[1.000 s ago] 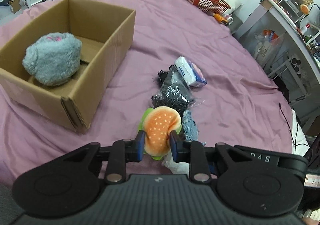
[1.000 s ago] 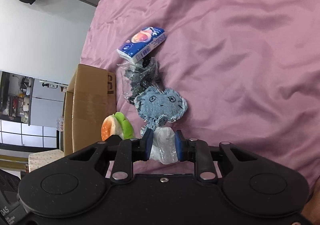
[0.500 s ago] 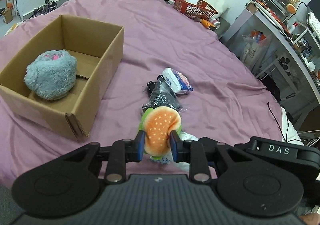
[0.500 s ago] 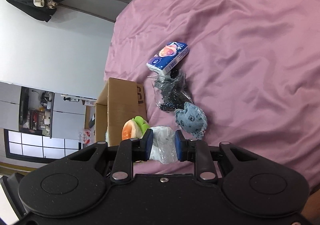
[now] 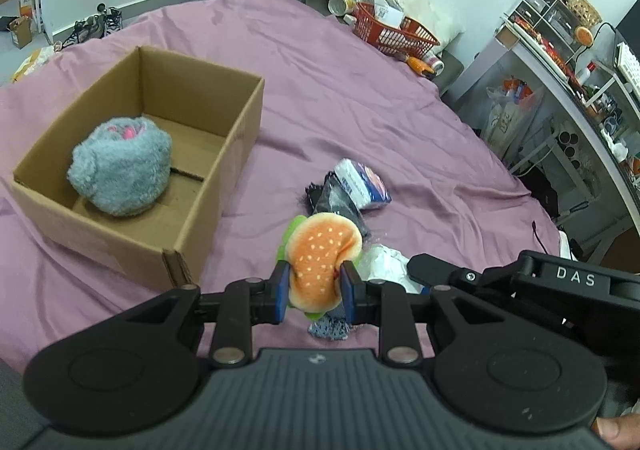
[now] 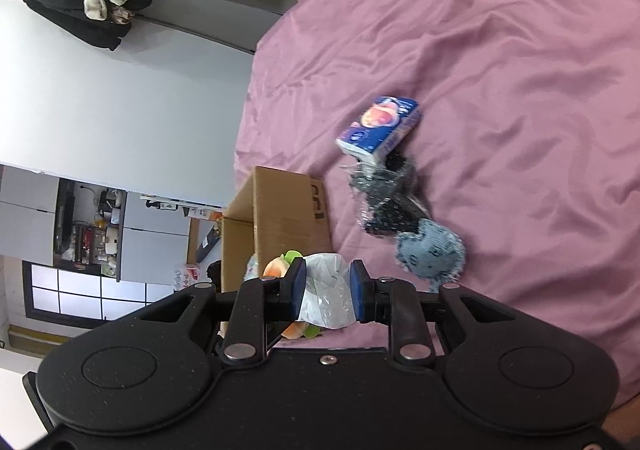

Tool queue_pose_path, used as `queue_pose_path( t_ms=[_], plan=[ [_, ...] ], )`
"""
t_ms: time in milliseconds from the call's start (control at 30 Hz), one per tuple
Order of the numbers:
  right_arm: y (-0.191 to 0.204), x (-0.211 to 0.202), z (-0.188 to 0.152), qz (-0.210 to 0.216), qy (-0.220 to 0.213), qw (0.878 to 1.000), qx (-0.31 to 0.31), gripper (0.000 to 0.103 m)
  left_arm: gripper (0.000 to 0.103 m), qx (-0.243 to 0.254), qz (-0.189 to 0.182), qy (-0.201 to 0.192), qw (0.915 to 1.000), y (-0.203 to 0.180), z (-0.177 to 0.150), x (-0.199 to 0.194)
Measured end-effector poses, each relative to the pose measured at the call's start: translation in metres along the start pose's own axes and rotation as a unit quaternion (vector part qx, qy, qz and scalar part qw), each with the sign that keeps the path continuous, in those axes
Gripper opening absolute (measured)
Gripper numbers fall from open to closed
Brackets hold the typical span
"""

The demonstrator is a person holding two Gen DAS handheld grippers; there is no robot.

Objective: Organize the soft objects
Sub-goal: 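Carry the burger plush to the box with the left tool while the right tool carries the white plush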

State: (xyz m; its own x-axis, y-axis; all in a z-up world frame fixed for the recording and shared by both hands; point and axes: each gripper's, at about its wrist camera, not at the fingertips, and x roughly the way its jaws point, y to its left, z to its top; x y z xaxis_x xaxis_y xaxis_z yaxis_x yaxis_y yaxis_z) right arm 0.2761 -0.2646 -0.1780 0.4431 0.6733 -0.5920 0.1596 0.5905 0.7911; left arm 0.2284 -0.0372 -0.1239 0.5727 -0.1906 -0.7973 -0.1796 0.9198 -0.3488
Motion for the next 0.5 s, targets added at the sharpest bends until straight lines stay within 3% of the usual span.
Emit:
queue_pose_path(
  t_ms=[500],
  plan=[
    [0.06,0.021,-0.002,0.007,-0.005,0.999,-0.049,0.023,0.025,-0.01,0.003,-0.036,0.9993,0.025,0.034,-0.027]
  ],
)
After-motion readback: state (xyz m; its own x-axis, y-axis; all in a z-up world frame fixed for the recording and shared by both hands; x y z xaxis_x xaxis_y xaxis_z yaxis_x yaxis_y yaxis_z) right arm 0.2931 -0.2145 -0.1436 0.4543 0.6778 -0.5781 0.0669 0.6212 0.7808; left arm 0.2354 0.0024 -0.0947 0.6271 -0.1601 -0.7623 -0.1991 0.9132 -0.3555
